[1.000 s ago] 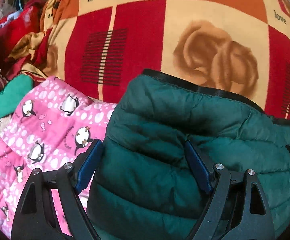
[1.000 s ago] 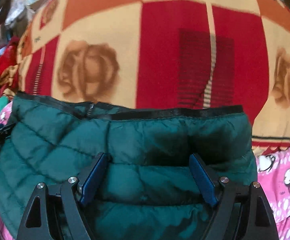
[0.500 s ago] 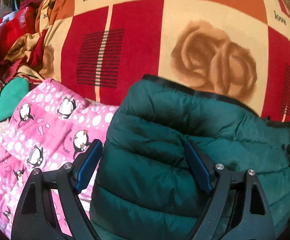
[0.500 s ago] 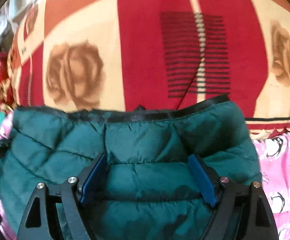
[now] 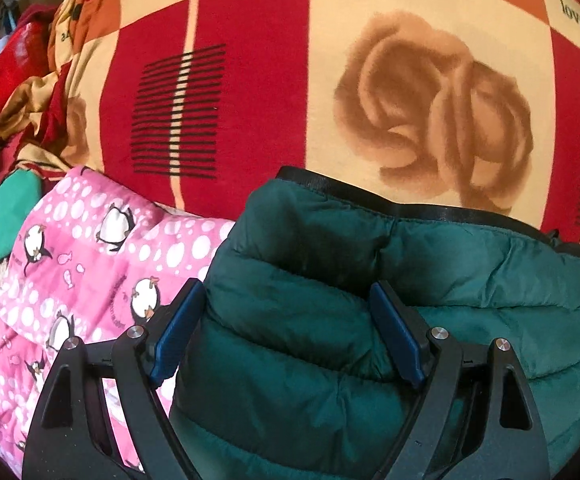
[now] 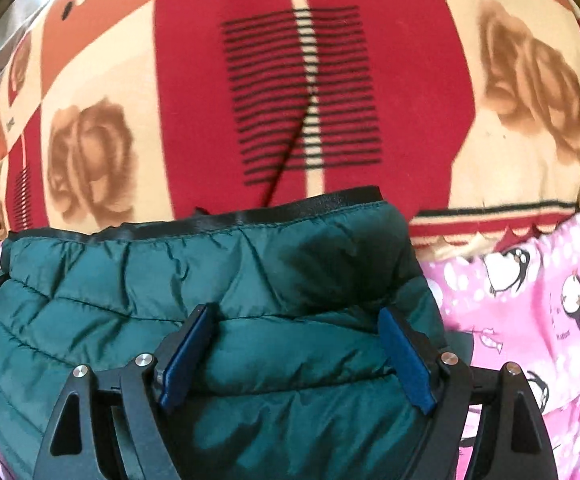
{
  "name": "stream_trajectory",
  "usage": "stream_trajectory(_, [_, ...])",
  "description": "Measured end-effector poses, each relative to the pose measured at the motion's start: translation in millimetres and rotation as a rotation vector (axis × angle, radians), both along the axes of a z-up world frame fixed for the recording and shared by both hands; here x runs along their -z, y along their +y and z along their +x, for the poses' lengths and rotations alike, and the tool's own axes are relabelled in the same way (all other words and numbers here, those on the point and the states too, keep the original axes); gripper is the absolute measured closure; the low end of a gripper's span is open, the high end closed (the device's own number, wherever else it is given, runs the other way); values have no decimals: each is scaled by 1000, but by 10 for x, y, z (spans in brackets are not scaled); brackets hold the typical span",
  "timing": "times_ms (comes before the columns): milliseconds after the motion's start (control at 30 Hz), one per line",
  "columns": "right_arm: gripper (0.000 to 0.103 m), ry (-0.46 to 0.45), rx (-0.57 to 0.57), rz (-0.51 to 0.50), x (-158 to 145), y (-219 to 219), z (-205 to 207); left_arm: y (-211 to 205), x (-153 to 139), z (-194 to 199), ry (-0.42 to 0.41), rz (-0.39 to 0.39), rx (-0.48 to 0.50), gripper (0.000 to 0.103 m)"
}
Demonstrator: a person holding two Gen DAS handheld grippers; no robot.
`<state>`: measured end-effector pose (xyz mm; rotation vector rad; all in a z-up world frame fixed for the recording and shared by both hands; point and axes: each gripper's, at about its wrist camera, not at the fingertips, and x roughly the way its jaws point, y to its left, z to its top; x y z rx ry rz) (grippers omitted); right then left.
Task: Fold large clothes
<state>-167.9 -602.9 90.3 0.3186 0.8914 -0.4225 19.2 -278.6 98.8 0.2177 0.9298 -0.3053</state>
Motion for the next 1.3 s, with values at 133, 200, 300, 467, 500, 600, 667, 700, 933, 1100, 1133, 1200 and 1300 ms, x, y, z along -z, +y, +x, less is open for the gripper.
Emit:
stream_trajectory(133, [21,-11,31,25,103,-49,-45,-51,34,31,3,9,5,19])
stream_trajectory(200, [21,-4,34,31,82,-45,-60,-56,37,36,3,8,9,19])
stream_trajectory(300, [21,-10,33,9,-39,-5,-120,-46,58,41,7,-8,12,19])
stream_trajectory(467, [20,-16,44,29,54,-43,-196,-36,109,56,3,-24,6,18])
stream_trajectory(500, [20,-17,48,31,70,-52,-188,-31,111,58,2,-24,6,18])
stream_trajectory(600, [20,-7,45,29,56,-57,-158,16,65,44,0,-37,3,18])
stream_trajectory(667, [20,-14,32,35,-36,-37,-179,67,1,-1,-3,-58,-1,18])
stream_trajectory(700, [20,-26,29,44,-101,-23,-212,87,-29,-36,-5,-69,-2,18])
stream_trajectory(933, [11,-83,9,94,-454,96,-513,290,-269,-360,-33,-117,19,18])
stream_trajectory(1100, [9,-59,-4,91,-465,209,-667,439,-369,-575,-46,-136,35,18])
stream_trajectory(1133, [9,-55,-1,94,-464,212,-702,461,-374,-612,-49,-132,38,18])
stream_trajectory(1200, [8,-50,6,103,-435,220,-797,487,-373,-658,-51,-126,41,18])
stream_trajectory(1300, [8,-38,26,117,-375,181,-844,519,-343,-679,-44,-129,40,18])
